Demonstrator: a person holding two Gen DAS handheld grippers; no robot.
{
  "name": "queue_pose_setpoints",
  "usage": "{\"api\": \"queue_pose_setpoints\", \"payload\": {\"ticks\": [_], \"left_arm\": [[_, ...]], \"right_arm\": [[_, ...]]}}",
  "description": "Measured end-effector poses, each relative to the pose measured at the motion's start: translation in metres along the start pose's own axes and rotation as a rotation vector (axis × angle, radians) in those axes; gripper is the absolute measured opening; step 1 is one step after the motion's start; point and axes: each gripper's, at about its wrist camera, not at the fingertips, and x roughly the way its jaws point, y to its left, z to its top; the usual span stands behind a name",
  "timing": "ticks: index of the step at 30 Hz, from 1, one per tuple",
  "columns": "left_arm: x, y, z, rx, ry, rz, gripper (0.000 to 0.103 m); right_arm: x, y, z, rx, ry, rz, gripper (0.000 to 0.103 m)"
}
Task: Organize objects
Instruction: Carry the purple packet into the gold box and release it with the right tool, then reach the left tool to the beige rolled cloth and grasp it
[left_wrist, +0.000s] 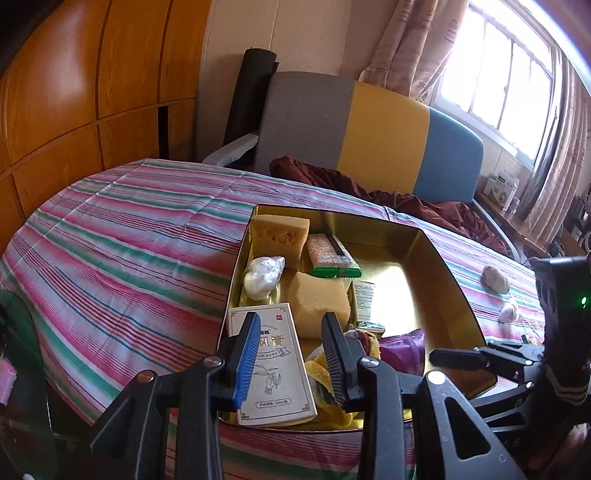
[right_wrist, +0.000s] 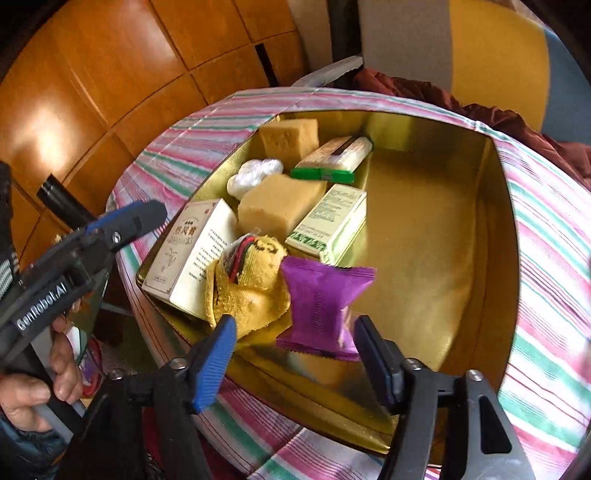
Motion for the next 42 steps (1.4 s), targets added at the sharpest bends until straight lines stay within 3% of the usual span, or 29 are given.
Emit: {"api": "queue_pose_setpoints", "payload": {"ticks": [6, 14, 20, 27, 32, 36, 40, 42], "left_arm": [[-0.001, -0.013, -0.003, 0.041, 0.004, -0.009, 0.035], [-0.003, -0.033, -0.006, 0.113, 0.01, -0.032, 0.035], [0.0, -0.055, -0.009, 0.171, 0.03, -0.069, 0.035], [0.003, -0.085, -0.01, 0.237, 0.046, -0.114, 0.035], [0.003, -0.111, -0.006, 0.283, 0.054, -0.157, 0.035], [0.009, -0.144, 0.002, 0.322, 0.065, -0.21, 0.035], [0.019, -0.183, 0.012, 0.346, 0.096, -0.278, 0.037], [0.027, -0.204, 0.019, 0.356, 0.122, -0.319, 0.045]], "right_arm": [[-0.03, -0.007, -0.001, 0.022, -0.112, -0.028, 0.1], [-0.081, -0.049, -0.004, 0.096, -0.214, -0.123, 0.103], [-0.122, -0.121, -0.012, 0.253, -0.249, -0.264, 0.103], [-0.18, -0.218, -0.034, 0.44, -0.323, -0.489, 0.103], [-0.22, -0.293, -0.082, 0.709, -0.432, -0.627, 0.103], [-0.245, -0.329, -0.123, 0.995, -0.534, -0.587, 0.103], [-0.252, -0.336, -0.133, 1.067, -0.559, -0.542, 0.103], [-0.248, -0.337, -0.133, 1.079, -0.551, -0.51, 0.103]]}}
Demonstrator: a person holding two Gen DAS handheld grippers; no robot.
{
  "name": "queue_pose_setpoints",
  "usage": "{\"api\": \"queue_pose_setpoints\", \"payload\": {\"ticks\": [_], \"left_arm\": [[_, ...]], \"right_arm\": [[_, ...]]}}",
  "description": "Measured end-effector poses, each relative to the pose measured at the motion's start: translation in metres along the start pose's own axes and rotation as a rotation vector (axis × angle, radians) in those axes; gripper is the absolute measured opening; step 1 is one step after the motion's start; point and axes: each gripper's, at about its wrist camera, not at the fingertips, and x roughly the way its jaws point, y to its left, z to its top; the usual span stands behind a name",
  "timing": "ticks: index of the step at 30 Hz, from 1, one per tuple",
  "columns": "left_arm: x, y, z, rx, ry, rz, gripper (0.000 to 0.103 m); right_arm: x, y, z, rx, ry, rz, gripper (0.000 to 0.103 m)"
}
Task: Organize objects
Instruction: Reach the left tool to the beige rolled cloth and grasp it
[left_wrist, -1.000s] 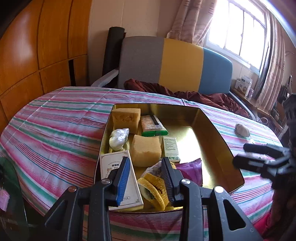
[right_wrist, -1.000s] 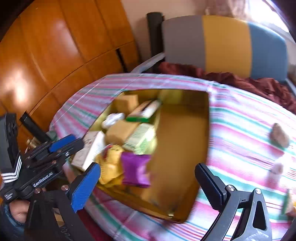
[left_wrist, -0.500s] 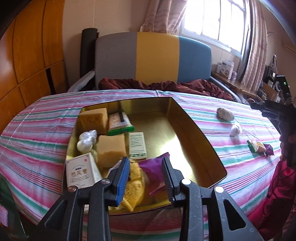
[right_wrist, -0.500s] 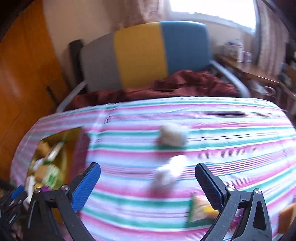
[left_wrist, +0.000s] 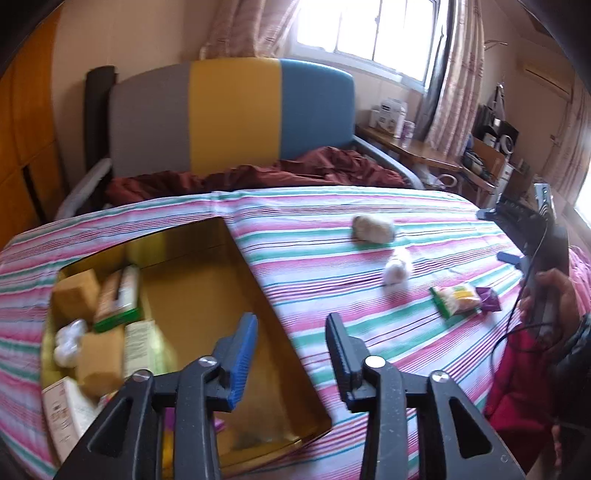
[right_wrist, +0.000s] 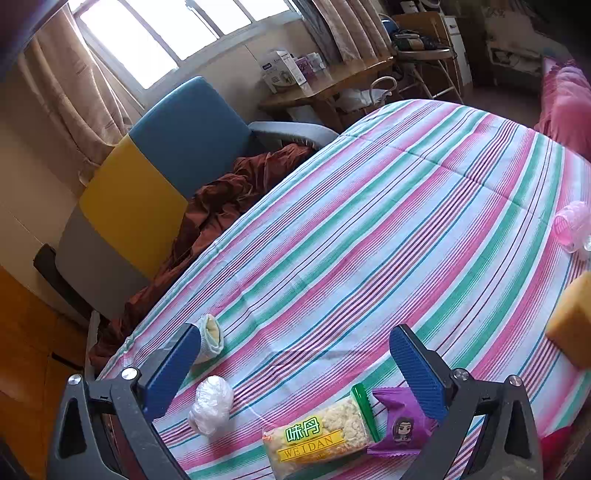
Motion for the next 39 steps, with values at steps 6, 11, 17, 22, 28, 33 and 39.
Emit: {"api": "queue_pose_setpoints", "payload": {"ticks": [6, 11, 17, 22, 28, 33, 39], "left_arm": [[0.046, -0.039, 0.037, 0.036, 0.08, -0.073, 0.057], [0.091, -0.07, 0.064, 0.072, 0.139, -0.11, 0.074], [0.158, -0.098, 0.093, 0.108, 0.197, -0.117, 0.083], [0.215, -0.114, 0.111, 0.118, 0.263, -0.107, 0.084], [0.257, -0.134, 0.127, 0.149, 0.293, -0.07, 0.084], [0.29, -0.128, 0.129, 0.113, 0.351, -0.047, 0.072], [0.257, -0.109, 0.116, 0.097, 0.287, -0.075, 0.07]], "right_arm": [[0.012, 0.001, -0.006, 0.003, 0.073, 0.031, 0.103], [0.01, 0.002, -0.007, -0.002, 0.085, 0.076, 0.103], [0.012, 0.002, -0.008, 0.005, 0.11, 0.132, 0.103], [0.016, 0.001, -0.008, 0.015, 0.13, 0.16, 0.103], [0.021, 0.004, -0.011, 0.017, 0.172, 0.196, 0.103], [0.026, 0.003, -0.012, 0.028, 0.189, 0.198, 0.103], [0.029, 0.002, -0.013, 0.031, 0.187, 0.182, 0.103]]}}
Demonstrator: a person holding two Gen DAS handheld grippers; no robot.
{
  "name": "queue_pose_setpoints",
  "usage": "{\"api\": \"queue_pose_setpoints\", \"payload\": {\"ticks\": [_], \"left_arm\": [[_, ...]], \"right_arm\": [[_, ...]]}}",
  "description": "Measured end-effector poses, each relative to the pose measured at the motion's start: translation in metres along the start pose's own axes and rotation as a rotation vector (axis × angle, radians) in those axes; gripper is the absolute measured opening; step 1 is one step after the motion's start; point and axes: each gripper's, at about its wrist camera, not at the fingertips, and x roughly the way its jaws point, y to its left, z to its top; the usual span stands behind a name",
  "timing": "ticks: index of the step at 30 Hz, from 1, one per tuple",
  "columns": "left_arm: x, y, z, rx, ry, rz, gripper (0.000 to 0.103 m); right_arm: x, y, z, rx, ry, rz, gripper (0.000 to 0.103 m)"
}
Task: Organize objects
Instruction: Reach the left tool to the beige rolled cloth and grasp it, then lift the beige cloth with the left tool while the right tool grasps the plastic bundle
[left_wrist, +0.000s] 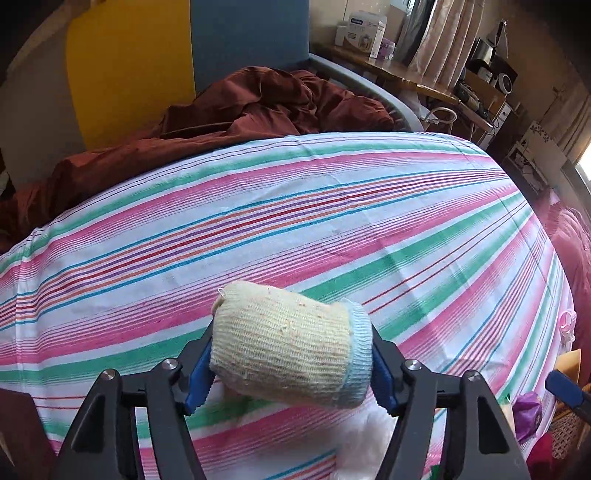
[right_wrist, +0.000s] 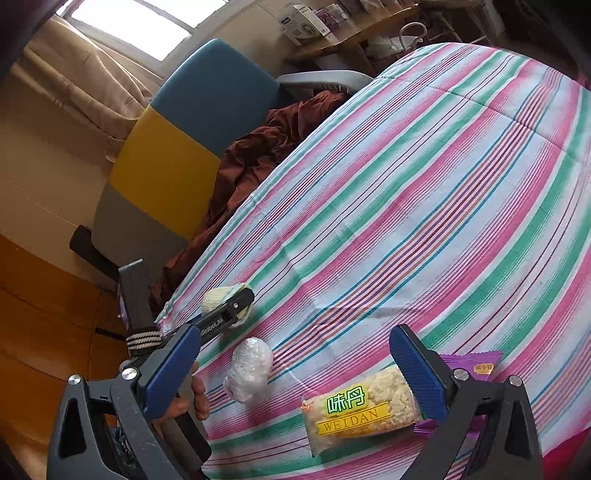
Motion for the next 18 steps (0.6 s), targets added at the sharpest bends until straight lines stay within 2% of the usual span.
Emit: {"api": "queue_pose_setpoints", "payload": {"ticks": [4, 6, 13, 18], "left_arm": [[-0.032, 0.008, -0.027, -0.025, -0.033, 0.006, 0.07], [-0.051, 0.006, -0.048, -0.005, -0.066, 0.033, 0.07], [-0.107, -0.009, -0.136, 0.025, -0.118, 0.027, 0.07], [-0.116, -0.031, -0.202, 0.133, -0.111, 0.021, 0.07]], "right_arm": [[0.001, 0.001, 0.0, -0.015, -0.004, -0.023, 0.103], [0.002, 0.0, 0.0, -0.017, -0.003, -0.035, 0.103], [0.008, 0.008, -0.002, -0.074, 0.02, -0.059, 0.103], [0.017, 0.02, -0.008, -0.146, 0.055, -0.056, 0.103]]}}
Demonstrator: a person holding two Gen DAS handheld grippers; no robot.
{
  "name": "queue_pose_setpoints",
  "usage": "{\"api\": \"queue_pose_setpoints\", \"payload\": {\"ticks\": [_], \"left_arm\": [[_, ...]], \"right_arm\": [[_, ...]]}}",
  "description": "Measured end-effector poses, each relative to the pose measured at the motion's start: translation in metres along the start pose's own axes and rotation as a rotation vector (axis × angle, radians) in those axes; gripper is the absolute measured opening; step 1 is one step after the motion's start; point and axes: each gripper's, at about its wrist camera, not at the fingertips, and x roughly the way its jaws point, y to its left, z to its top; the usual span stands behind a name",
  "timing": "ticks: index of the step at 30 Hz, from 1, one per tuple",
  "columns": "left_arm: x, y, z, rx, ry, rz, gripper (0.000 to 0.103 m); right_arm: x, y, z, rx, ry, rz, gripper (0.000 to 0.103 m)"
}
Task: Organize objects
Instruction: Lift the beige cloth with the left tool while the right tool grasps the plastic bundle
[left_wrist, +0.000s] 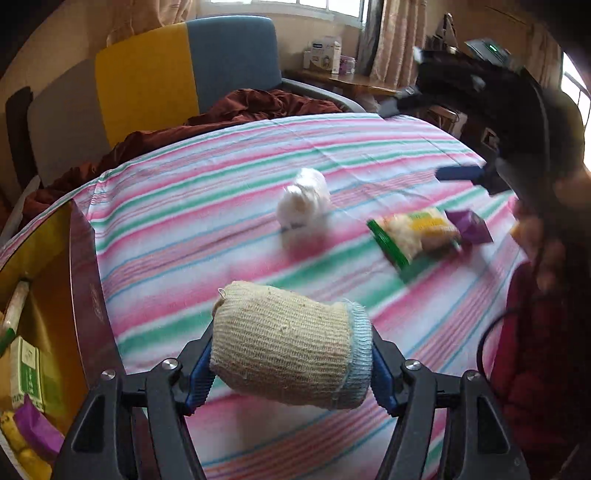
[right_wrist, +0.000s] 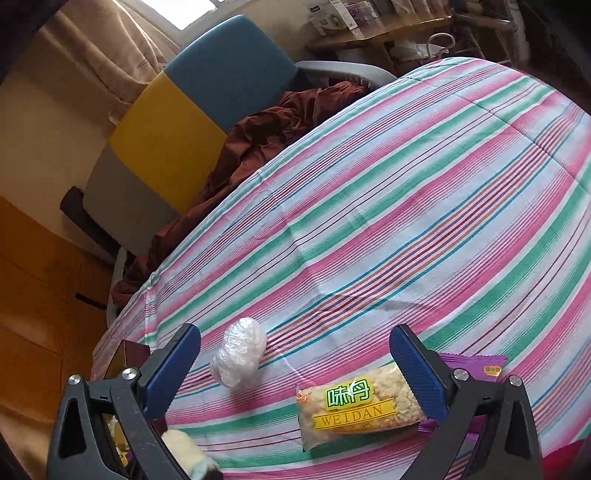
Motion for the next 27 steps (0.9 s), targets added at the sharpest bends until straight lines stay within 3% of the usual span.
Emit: {"api": "queue_pose_setpoints", "payload": {"ticks": [3, 9, 18, 21, 27], "left_arm": [[0.003, -0.011, -0.027, 0.049, 0.002, 0.0, 0.07], [0.0, -0.007, -0.045, 0.074, -0.113, -0.035, 0.07], [0.004, -0.005, -0.048, 0.088, -0.166, -0.048, 0.07], [0.004, -0.004, -0.049, 0.081, -0.174, -0.062, 0.07], [0.002, -0.001, -0.053, 0.074, -0.182, -0.073, 0.07]], "right_arm": [[0.006, 0.012, -0.004, -0.068, 0.023, 0.001, 0.103], [0.014, 0.039, -0.012, -0.227, 0.036, -0.038, 0.103], [0.041, 0.076, -0.039, -0.48, 0.1, -0.137, 0.099], [0.046, 0.08, -0.044, -0.515, 0.11, -0.151, 0.094], [0.059, 0.091, -0.049, -0.578, 0.135, -0.186, 0.094]]}}
